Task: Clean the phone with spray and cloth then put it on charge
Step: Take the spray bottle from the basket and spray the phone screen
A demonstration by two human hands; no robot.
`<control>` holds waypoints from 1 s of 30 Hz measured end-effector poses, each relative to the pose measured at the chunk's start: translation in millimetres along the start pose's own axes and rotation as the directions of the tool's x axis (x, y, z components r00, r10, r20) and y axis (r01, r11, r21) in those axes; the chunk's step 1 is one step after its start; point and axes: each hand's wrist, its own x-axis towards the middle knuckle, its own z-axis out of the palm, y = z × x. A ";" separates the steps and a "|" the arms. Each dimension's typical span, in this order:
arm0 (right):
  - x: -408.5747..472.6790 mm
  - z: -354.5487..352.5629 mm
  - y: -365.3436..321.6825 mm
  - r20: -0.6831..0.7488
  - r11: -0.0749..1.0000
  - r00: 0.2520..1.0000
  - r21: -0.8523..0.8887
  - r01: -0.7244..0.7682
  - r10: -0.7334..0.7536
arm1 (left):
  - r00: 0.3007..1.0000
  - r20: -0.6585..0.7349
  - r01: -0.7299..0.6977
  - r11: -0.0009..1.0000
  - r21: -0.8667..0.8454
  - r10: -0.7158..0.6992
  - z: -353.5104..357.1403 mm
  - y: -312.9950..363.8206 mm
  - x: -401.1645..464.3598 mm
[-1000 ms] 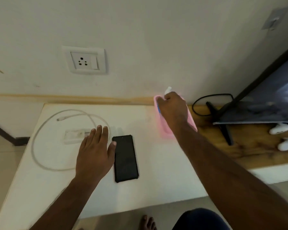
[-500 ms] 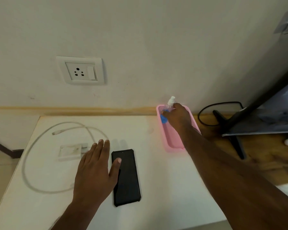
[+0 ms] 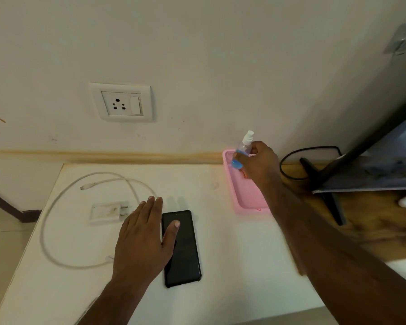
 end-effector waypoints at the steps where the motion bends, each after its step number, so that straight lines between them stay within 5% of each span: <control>1: -0.8 -0.3 0.4 0.002 1.000 1.000 -0.011 -0.008 0.009 | 1.000 0.006 -0.004 1.000 0.002 0.004 -0.3 -0.2 -1.0; 17: 8.8 19.1 13.2 0.184 0.983 0.965 -0.060 -0.176 0.184 | 1.000 -0.008 0.004 1.000 -0.014 -0.004 5.7 -5.8 1.0; 22: -35.6 -7.2 23.2 0.240 0.940 0.969 -0.316 0.127 -0.050 | 1.000 -0.021 0.010 0.999 -0.039 -0.011 3.8 -6.6 0.8; 26: -73.5 -19.8 36.7 0.463 0.821 0.886 -0.510 0.258 0.010 | 1.000 -0.020 -0.004 0.999 -0.033 0.004 2.3 -5.8 -1.9; 30: -95.1 -19.1 45.7 0.477 0.798 0.879 -0.517 0.309 -0.032 | 1.000 -0.010 -0.003 1.000 -0.030 0.003 -1.6 -5.8 -3.1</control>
